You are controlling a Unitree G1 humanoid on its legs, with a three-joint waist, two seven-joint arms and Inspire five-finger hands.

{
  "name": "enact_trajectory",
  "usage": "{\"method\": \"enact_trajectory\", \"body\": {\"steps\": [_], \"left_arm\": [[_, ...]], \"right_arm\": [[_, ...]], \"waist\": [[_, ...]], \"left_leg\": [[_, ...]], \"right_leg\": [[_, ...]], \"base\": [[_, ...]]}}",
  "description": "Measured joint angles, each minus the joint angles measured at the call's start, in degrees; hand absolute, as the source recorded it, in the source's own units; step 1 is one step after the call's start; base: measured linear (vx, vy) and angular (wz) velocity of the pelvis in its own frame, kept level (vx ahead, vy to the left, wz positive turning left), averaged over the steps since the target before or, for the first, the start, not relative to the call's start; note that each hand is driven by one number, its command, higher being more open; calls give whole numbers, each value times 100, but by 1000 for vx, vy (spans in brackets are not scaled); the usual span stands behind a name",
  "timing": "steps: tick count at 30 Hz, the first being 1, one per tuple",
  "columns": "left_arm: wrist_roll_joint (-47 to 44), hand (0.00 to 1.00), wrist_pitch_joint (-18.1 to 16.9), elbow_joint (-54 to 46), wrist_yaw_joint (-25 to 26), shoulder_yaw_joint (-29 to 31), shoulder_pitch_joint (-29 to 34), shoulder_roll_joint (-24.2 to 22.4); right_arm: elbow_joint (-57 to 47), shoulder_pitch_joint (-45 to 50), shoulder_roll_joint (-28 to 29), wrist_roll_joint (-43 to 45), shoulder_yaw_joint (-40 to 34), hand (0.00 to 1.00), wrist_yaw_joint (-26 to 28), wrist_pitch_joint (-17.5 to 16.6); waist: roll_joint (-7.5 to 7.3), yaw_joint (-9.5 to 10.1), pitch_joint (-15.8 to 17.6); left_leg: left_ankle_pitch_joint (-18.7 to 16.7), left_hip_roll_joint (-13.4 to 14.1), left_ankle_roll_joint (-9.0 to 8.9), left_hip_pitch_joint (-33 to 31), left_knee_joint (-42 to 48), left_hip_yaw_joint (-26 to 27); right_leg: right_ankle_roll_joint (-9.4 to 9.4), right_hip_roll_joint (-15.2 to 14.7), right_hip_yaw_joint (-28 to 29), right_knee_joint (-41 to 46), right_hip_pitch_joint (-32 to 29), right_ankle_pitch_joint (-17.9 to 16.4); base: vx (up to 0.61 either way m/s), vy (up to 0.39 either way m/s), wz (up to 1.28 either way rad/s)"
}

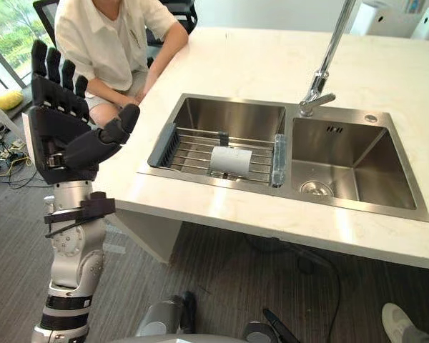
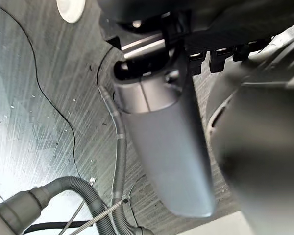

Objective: Walk over to the sink, pick up the cup, carry it to the dishwasher, place the cup inside the dishwasher, then close the dishwasher door

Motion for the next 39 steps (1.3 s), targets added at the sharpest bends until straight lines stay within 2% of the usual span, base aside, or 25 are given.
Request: {"method": "enact_trajectory", "body": {"steps": [1, 2, 3, 6, 9, 11, 12, 13, 16, 20, 25, 28, 35, 39], "left_arm": [[-43, 100, 1, -38, -22, -2, 0, 1], [-94, 100, 27, -23, -103, -24, 2, 27], [-210, 100, 68, 10, -173, -83, 1, 84], [-487, 100, 130, 187, -466, -292, -6, 106], [-361, 100, 321, 493, -819, -825, -139, 149], [403, 100, 754, 676, -1037, -1406, -372, 410], [536, 100, 846, 722, -1095, -1495, -423, 482], [790, 100, 1156, 809, -1167, -1638, -557, 640], [1188, 100, 1594, 1199, -1203, -1752, -914, 799], [1721, 100, 1922, 1390, -1060, -1751, -1088, 1012], [2305, 100, 2037, 1411, -902, -1773, -1152, 1209], [2748, 100, 2037, 1474, -813, -1987, -1396, 1376], [3807, 100, 2037, 1753, -837, -2485, -1695, 1479], [3982, 100, 2126, 1873, -823, -2545, -1763, 1517]], "right_arm": [[5, 21, -5, 54, 9, 100, -14, 3], [54, 18, -21, 173, -9, 100, -52, 14], [61, 50, 6, 210, -61, 100, -66, 6], [114, 60, 74, 212, -533, 100, -64, 4], [260, 31, 170, 209, -1106, 100, -65, 29], [393, 29, 213, 209, -1395, 100, -112, 66], [421, 18, 217, 211, -1440, 100, -123, 66], [472, -17, 222, 331, -1498, 100, -166, 69], [503, -27, 221, 575, -1542, 100, -231, 98], [566, -70, 180, 896, -1610, 100, -345, 219], [661, -79, 110, 1111, -1611, 100, -410, 291], [678, -38, 107, 1267, -1605, 100, -423, 316], [665, 36, 122, 1272, -1464, 100, -435, 236], [668, 89, 195, 1284, -1332, 100, -478, 146]], "waist": [[57, -9, -44], [23, -12, -58], [-16, -23, -100], [3, -152, -206], [35, -280, -289], [57, -366, -309], [63, -409, -315], [69, -515, -319], [90, -618, -333], [121, -689, -353], [161, -738, -406], [156, -751, -420], [142, -1054, -430], [135, -1143, -431]], "left_leg": [[-205, 16, 20, 220, -441, -2], [-155, -8, 104, 358, -687, 81], [-80, -55, 101, 451, -852, 144], [110, -168, 121, 621, -1223, 166], [364, -222, 117, 782, -1691, 104], [492, -219, 112, 903, -1970, 92], [502, -218, 112, 920, -2004, 95], [501, -210, 112, 921, -2005, 124], [504, -208, 131, 931, -2004, 182], [474, -201, 140, 944, -2004, 205], [406, -220, 122, 994, -2004, 221], [394, -228, 127, 1030, -2005, 243], [342, -226, 133, 1027, -2018, 412], [324, -173, 116, 963, -2017, 559]], "right_leg": [[113, 40, 18, -37, -17, 50], [128, 45, 49, -55, -8, 63], [193, 19, 69, -81, 5, 111], [276, -50, 66, -122, 9, 157], [298, -42, -17, -224, 34, 188], [294, 11, -32, -363, 83, 237], [294, 21, -30, -402, 97, 254], [295, 38, -13, -503, 121, 300], [299, 71, 17, -709, 193, 408], [309, 83, 22, -930, 285, 510], [329, 78, 15, -1118, 413, 605], [335, 80, 34, -1196, 467, 658], [336, 88, 263, -1291, 366, 753], [313, 149, 395, -1340, 233, 820]], "base": [[14, 144, -19], [-9, 102, -25], [-19, 34, -20], [17, 16, -2], [41, -10, 10], [55, -22, 0], [72, -12, -9], [64, -3, -11], [57, 6, -11], [48, 10, -5], [7, 4, 0], [-10, 18, -4], [-4, 28, -16], [26, 5, -20]]}}
